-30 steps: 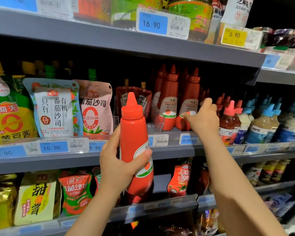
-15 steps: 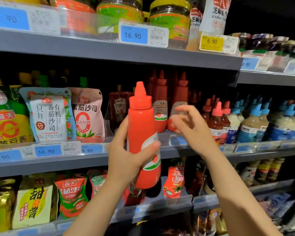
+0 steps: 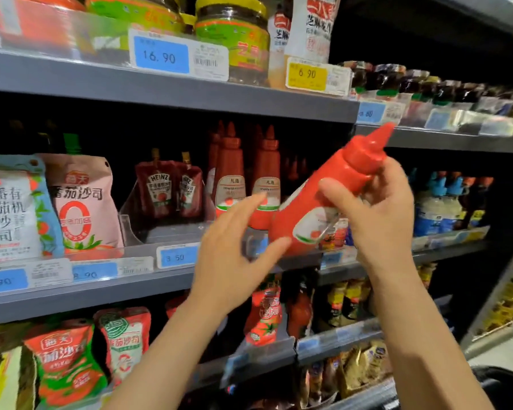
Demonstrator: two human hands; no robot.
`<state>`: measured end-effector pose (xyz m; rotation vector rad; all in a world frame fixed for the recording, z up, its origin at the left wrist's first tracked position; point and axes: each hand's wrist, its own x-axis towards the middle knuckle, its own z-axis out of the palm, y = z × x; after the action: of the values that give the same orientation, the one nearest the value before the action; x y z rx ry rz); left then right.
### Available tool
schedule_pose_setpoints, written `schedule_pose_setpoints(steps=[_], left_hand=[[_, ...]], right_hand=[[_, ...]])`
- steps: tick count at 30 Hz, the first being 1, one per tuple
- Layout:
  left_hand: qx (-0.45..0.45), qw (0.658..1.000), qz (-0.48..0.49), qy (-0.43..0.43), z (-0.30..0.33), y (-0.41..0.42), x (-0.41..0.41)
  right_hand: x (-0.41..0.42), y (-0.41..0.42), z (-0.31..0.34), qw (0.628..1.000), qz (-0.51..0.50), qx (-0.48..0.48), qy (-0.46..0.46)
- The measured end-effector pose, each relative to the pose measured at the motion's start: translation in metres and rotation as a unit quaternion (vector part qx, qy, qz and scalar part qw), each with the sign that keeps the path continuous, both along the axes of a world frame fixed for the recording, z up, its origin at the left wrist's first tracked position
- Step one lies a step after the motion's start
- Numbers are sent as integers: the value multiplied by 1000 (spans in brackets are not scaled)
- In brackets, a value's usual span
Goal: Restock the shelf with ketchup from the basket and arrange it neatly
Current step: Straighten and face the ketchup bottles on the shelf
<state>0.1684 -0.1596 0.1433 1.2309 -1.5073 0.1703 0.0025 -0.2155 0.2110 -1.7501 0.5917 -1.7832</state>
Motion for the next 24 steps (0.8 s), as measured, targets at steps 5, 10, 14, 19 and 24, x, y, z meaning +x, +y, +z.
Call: schedule_pose_setpoints(steps=[5,10,14,19,24], left_hand=[[-17,942,274,-193,-51,7,58],[-17,904,311,-292,-66,2,74],[-65,892,331,-300,-70,-3,74],[-78,889,331,-306,-71,-6,75],[-66,892,329,-303,-72,-6,76]], right_hand=[[32,-17,-5,995,-59,-17,-78],[57,-49,-16,995,-102,0,2],[70,-73,-16,968,-184,6,173],[79,-99,-15,938,-247,55,236],[75,-109,-21,939,-220,80,250]])
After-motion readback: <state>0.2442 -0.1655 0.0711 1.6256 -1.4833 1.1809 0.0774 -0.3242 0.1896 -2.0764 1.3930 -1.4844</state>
